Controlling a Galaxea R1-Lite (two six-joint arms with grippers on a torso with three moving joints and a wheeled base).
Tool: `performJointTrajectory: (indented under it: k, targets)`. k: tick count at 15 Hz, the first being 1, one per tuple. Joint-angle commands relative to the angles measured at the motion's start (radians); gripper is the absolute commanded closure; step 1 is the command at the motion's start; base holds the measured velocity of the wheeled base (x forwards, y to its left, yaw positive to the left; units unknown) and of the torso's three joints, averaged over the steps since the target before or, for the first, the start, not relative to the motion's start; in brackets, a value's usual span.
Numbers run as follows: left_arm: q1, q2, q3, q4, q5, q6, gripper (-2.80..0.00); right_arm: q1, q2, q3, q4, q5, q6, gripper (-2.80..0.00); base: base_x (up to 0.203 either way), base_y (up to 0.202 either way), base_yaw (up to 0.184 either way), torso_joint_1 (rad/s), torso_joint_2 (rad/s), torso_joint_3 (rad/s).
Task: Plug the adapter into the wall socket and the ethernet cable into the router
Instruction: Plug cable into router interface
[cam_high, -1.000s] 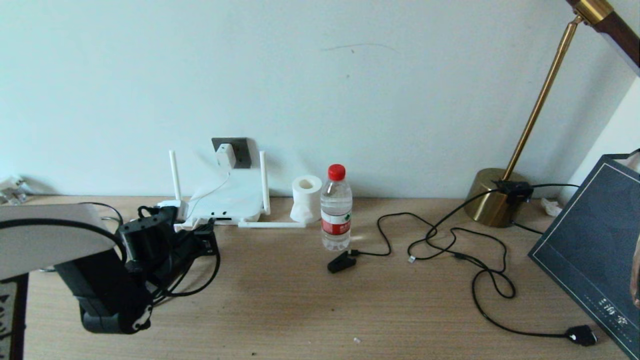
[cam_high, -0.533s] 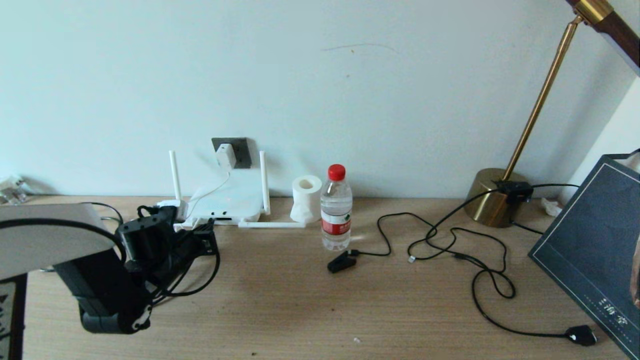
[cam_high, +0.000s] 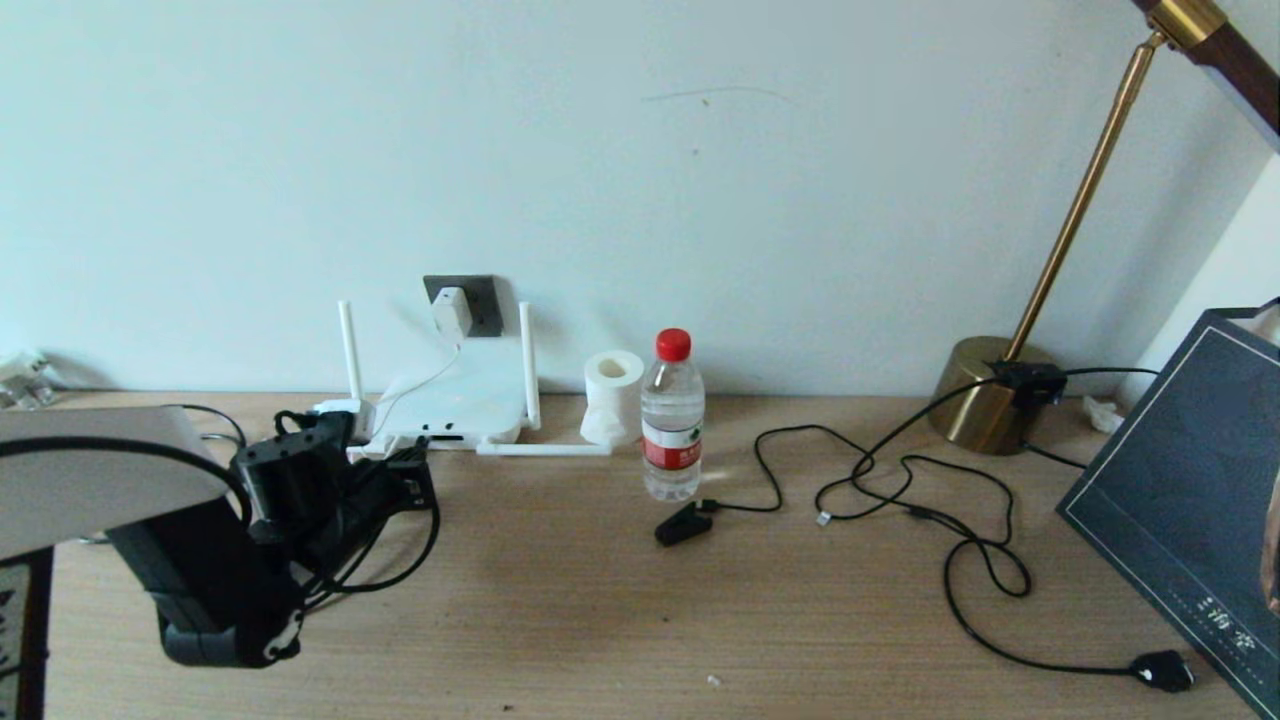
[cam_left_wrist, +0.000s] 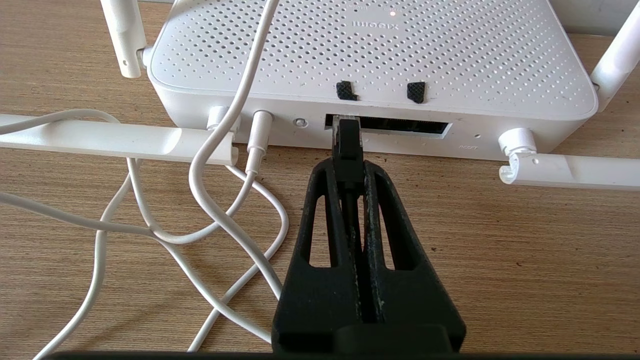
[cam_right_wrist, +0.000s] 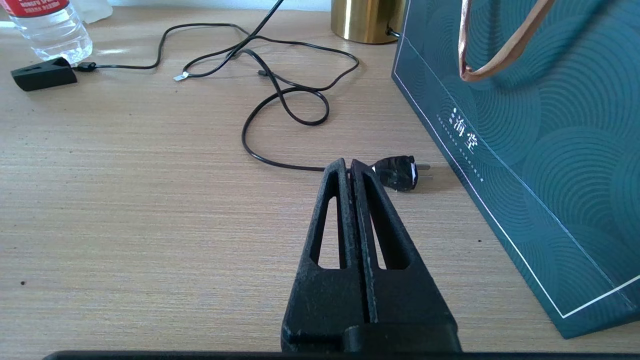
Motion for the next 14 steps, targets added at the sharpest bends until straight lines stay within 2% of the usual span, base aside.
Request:
performJointTrajectory:
  k: [1, 14]
  targets:
    - [0.0, -0.001, -0.001, -0.009, 0.0, 0.0, 0.0, 0.0, 0.001, 0.0, 0.0, 0.0, 0.0, 0.0, 0.0, 0.0, 0.0, 0.0, 0.0, 0.0]
    - [0.0, 0.006, -0.002, -0.009, 0.0, 0.0, 0.0, 0.0, 0.001, 0.0, 0.0, 0.0, 0.0, 0.0, 0.0, 0.0, 0.0, 0.0, 0.0, 0.0]
